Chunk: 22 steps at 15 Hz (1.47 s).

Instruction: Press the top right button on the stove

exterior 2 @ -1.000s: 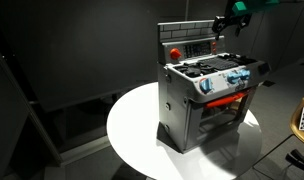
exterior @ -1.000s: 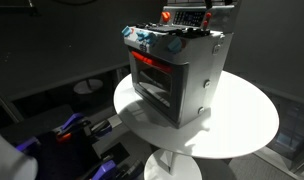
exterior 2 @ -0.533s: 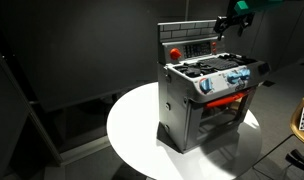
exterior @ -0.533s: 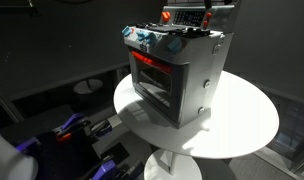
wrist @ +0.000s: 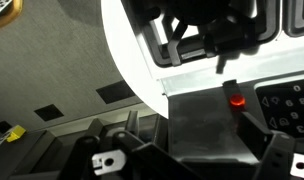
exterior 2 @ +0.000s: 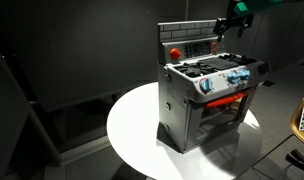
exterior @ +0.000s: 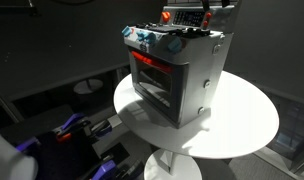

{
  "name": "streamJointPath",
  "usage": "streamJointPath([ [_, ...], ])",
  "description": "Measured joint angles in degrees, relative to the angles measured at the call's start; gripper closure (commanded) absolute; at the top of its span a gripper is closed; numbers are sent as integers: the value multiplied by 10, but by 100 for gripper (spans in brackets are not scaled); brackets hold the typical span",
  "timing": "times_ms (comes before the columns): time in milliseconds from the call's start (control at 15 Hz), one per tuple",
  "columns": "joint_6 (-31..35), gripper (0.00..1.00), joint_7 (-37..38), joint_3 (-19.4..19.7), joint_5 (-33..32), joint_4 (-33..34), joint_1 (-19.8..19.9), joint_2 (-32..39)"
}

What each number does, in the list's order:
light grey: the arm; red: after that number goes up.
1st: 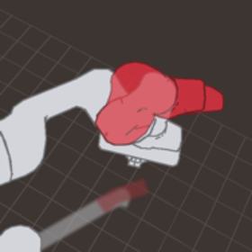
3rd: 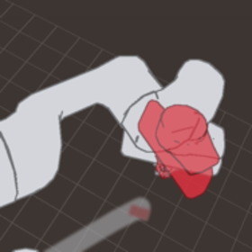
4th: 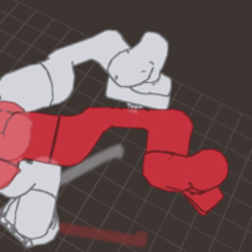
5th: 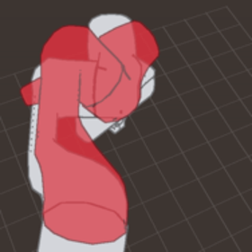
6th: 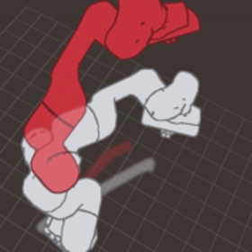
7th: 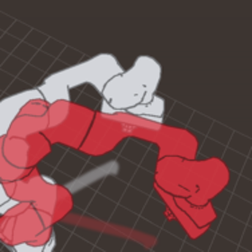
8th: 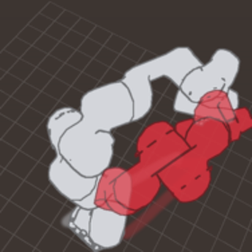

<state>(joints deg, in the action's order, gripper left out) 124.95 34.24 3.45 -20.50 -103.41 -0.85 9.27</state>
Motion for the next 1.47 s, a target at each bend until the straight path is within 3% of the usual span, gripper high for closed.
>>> streamJointPath([
  [1467, 1, 0, 0, 1, 0, 2, -2, 13],
])
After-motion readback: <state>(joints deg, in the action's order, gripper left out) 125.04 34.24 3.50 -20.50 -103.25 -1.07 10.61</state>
